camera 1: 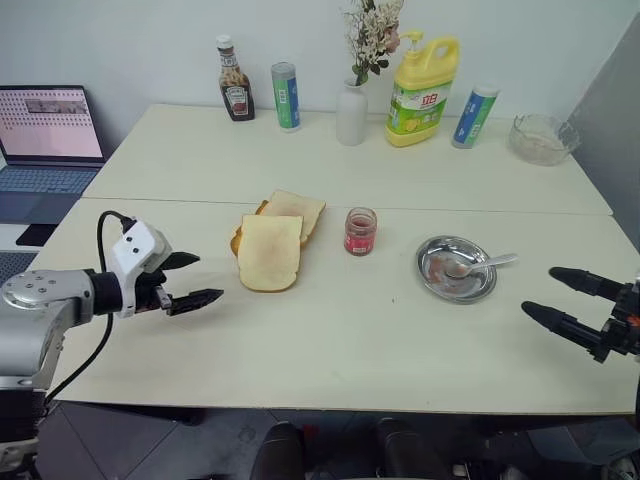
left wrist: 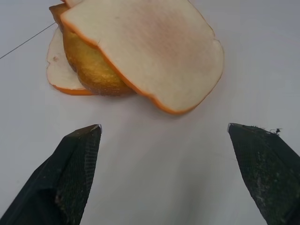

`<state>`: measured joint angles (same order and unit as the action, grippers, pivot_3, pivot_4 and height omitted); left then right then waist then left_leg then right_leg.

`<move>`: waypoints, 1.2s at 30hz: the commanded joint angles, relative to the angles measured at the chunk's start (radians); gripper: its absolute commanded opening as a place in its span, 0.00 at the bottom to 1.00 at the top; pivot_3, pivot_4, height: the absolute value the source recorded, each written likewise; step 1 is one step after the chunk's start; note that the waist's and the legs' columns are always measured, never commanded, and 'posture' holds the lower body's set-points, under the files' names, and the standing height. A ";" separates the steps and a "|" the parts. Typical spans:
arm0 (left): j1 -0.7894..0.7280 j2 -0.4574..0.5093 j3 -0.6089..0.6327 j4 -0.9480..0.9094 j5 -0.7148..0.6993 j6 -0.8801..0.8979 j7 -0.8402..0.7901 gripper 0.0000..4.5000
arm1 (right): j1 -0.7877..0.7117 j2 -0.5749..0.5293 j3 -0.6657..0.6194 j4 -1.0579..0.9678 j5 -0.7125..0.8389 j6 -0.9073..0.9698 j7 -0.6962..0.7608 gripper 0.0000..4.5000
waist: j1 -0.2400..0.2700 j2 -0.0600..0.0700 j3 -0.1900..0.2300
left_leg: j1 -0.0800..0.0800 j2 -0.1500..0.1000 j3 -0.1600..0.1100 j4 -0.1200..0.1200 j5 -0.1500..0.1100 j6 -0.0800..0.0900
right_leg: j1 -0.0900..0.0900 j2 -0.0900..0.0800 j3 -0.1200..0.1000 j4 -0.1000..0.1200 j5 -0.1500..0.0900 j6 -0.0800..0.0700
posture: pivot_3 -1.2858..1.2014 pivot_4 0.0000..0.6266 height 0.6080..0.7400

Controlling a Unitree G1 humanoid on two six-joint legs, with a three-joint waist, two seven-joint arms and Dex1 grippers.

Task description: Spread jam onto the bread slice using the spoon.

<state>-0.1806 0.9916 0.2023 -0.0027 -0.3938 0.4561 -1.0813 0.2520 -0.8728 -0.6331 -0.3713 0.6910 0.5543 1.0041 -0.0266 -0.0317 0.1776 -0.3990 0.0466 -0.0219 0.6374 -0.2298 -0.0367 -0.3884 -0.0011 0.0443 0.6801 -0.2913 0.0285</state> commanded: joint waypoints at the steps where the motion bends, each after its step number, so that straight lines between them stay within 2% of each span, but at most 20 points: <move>1: -0.004 -0.001 0.038 -0.023 -0.015 -0.002 0.007 1.00 | -0.025 -0.019 -0.005 -0.007 0.012 -0.003 0.010 1.00 | 0.000 0.000 0.000 | 0.000 0.000 0.000 0.000 0.000 0.000 | 0.000 0.000 0.000 0.000 0.000 0.000 | 0.52 0.24 1.00; 11: -0.007 -0.030 0.051 -0.018 -0.001 -0.023 0.069 1.00 | -0.035 -0.017 0.008 -0.001 0.004 -0.005 0.009 1.00 | 0.000 0.000 0.000 | 0.000 0.000 0.000 0.000 0.000 0.000 | 0.000 0.000 0.000 0.000 0.000 0.000 | 0.52 0.24 1.00; 19: 0.026 -0.046 0.072 0.007 0.005 -0.077 0.060 1.00 | -0.012 -0.021 -0.002 -0.015 0.023 0.011 0.036 1.00 | 0.000 0.000 0.000 | 0.000 0.000 0.000 0.000 0.000 0.000 | 0.000 0.000 0.000 0.000 0.000 0.000 | 0.52 0.24 1.00; 25: -0.012 -0.103 0.103 0.038 -0.001 -0.067 0.157 1.00 | -0.008 -0.033 0.019 -0.003 -0.036 -0.033 0.050 1.00 | 0.000 0.000 0.000 | 0.000 0.000 0.000 0.001 0.000 0.000 | 0.000 0.000 0.000 0.000 0.000 0.000 | 0.52 0.24 1.00; 32: 0.039 -0.212 0.149 -0.073 -0.166 0.162 0.235 1.00 | -0.101 -0.027 0.074 -0.128 0.048 -0.001 0.020 1.00 | -0.003 0.000 0.000 | 0.000 0.000 0.000 0.001 0.000 0.000 | 0.000 0.000 0.000 0.001 0.000 0.000 | 0.52 0.24 1.00; 36: 0.043 -0.281 0.180 -0.096 -0.241 0.272 0.317 1.00 | -0.168 -0.064 0.134 -0.204 0.095 0.034 0.029 1.00 | -0.003 0.000 0.000 | 0.000 0.000 -0.001 0.002 0.000 0.000 | 0.001 0.000 -0.001 0.001 0.000 0.001 | 0.52 0.24 1.00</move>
<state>-0.1287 0.7146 0.3397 -0.0644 -0.5973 0.6992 -0.7966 0.1033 -0.9118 -0.5114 -0.5220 0.7570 0.5822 1.0244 -0.0292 -0.0312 0.1774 -0.3990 0.0469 -0.0234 0.6395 -0.2298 -0.0367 -0.3877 -0.0007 0.0436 0.6814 -0.2909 0.0291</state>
